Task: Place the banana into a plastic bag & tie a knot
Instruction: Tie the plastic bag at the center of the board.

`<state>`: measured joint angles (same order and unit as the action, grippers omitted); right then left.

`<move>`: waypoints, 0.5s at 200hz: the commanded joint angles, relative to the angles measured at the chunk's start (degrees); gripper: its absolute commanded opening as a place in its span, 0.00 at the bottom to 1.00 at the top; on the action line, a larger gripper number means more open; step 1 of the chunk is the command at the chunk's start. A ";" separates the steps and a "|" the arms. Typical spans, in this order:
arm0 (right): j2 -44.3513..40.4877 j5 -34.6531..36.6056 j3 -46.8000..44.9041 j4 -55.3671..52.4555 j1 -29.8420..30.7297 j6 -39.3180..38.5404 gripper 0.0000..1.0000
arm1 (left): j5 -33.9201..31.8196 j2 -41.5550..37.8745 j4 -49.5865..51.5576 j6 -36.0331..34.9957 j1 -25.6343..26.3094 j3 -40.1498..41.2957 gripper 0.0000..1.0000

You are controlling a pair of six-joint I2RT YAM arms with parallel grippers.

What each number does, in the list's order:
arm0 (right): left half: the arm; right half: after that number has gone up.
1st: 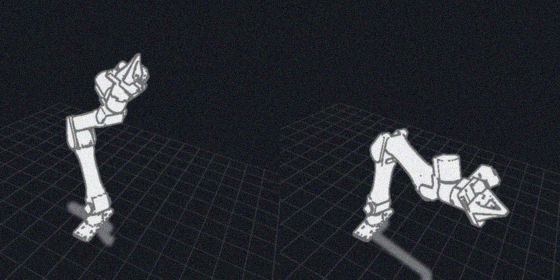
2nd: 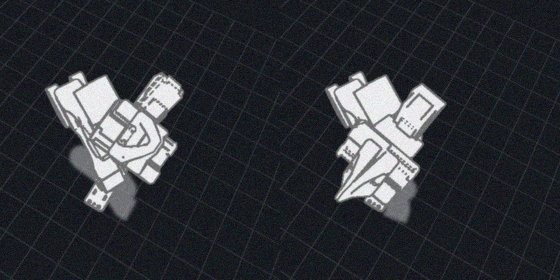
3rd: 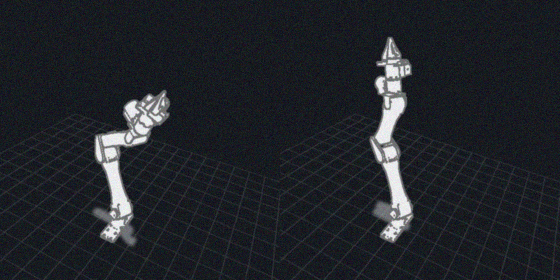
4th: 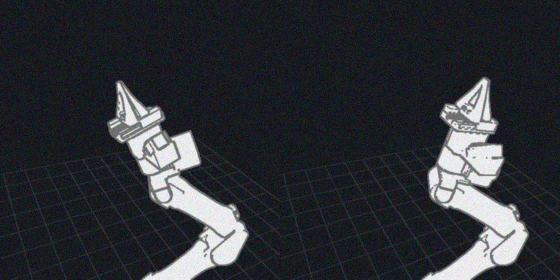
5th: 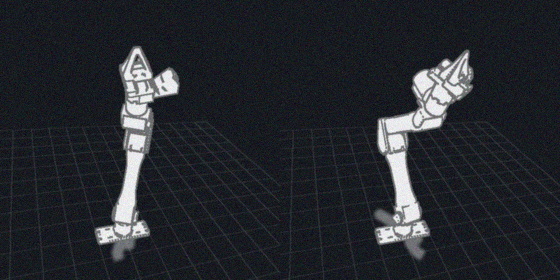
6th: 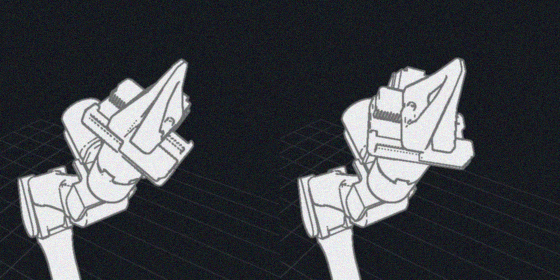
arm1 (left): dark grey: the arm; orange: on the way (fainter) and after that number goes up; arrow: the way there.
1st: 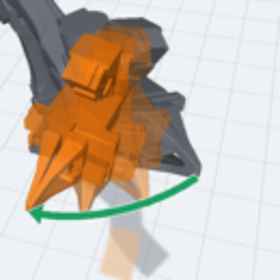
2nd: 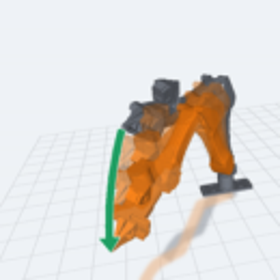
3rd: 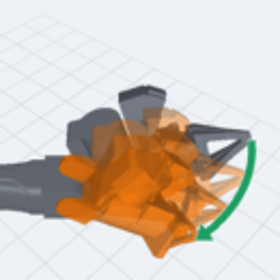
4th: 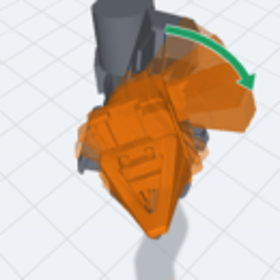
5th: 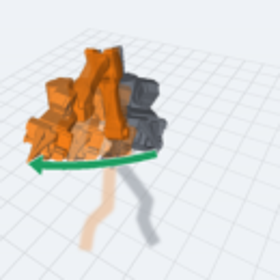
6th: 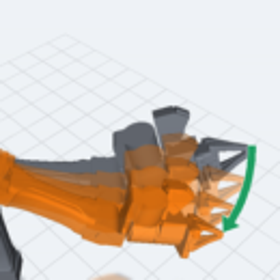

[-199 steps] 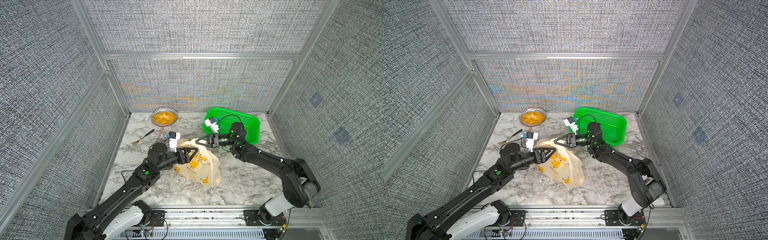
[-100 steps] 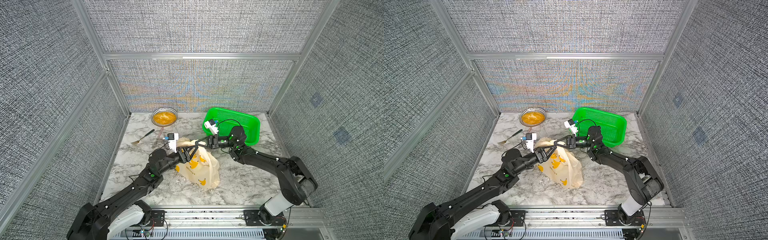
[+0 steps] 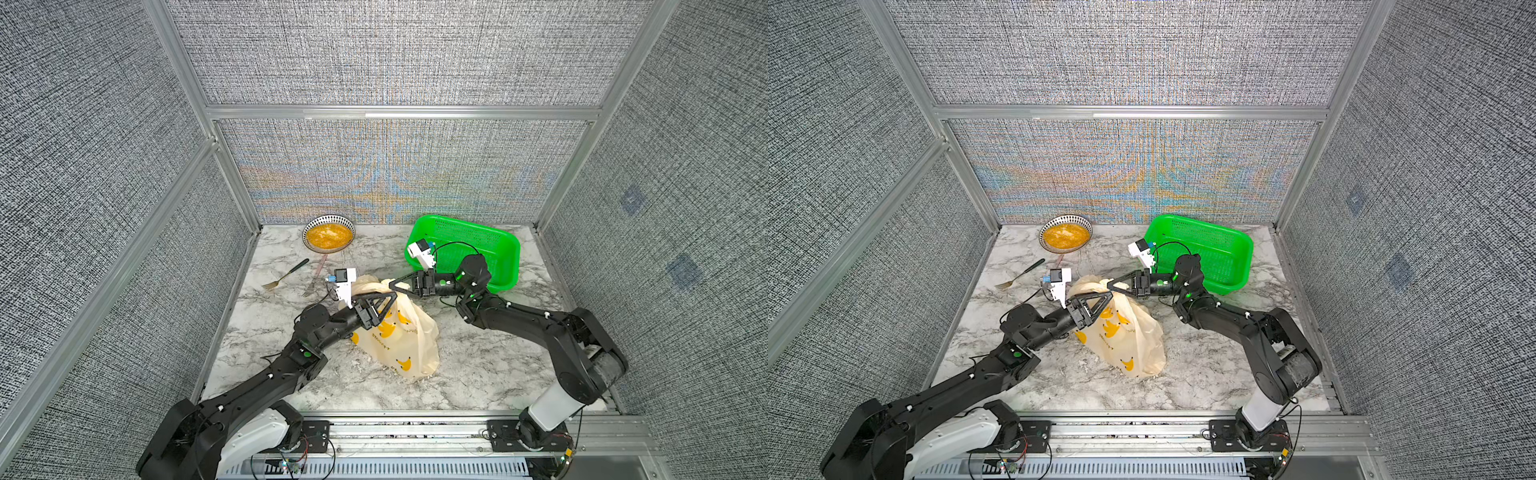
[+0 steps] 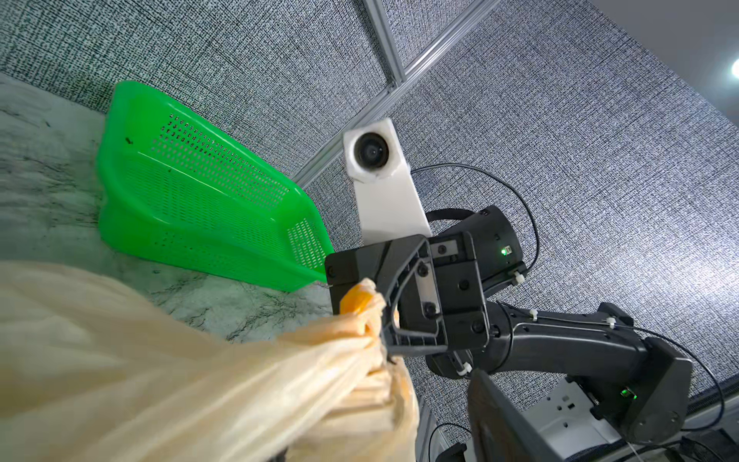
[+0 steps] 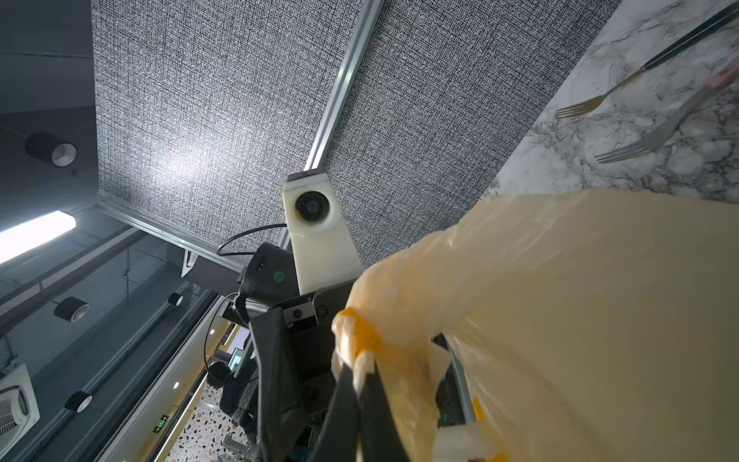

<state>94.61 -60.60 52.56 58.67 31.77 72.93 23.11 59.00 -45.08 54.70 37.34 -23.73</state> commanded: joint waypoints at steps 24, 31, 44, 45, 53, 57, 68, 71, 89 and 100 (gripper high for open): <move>-0.09 0.57 0.75 -1.19 -0.18 -1.91 0.00 | 0.45 -2.68 0.82 -1.10 -0.07 0.70 0.41; -0.10 0.70 0.72 -1.36 -0.14 -2.00 0.00 | 0.28 -3.18 1.32 -1.30 -0.05 0.74 0.38; -0.12 0.74 0.92 -1.81 -0.20 -2.37 0.00 | -0.42 -4.07 2.39 -1.50 -0.08 0.87 0.32; -0.13 0.74 0.90 -1.85 -0.16 -2.40 0.00 | -0.47 -4.16 2.51 -1.56 -0.08 0.87 0.32; -0.11 0.74 0.97 -1.98 -0.15 -2.39 0.00 | -0.94 -4.57 3.32 -1.79 -0.04 0.96 0.30; -0.12 0.74 1.01 -1.94 -0.15 -2.36 0.00 | -1.25 -4.78 3.75 -1.87 -0.07 0.94 0.28; -0.11 0.75 1.15 -1.98 -0.11 -2.31 0.00 | -1.73 -4.95 4.66 -2.05 -0.06 0.88 0.25; -0.12 0.74 1.22 -1.96 -0.13 -2.34 0.00 | -1.82 -4.95 4.87 -2.05 -0.07 0.85 0.25; -0.20 0.81 1.32 -2.15 -0.13 -2.35 0.00 | -1.81 -4.28 6.50 -2.46 -0.07 0.31 0.26; -0.30 0.83 1.33 -2.42 -0.13 -2.50 0.00 | -1.67 -3.52 6.67 -2.50 -0.07 0.17 0.26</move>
<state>94.61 -60.23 53.49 56.12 31.62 71.35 21.58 54.61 -39.62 53.49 37.34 -23.03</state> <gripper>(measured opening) 0.056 0.265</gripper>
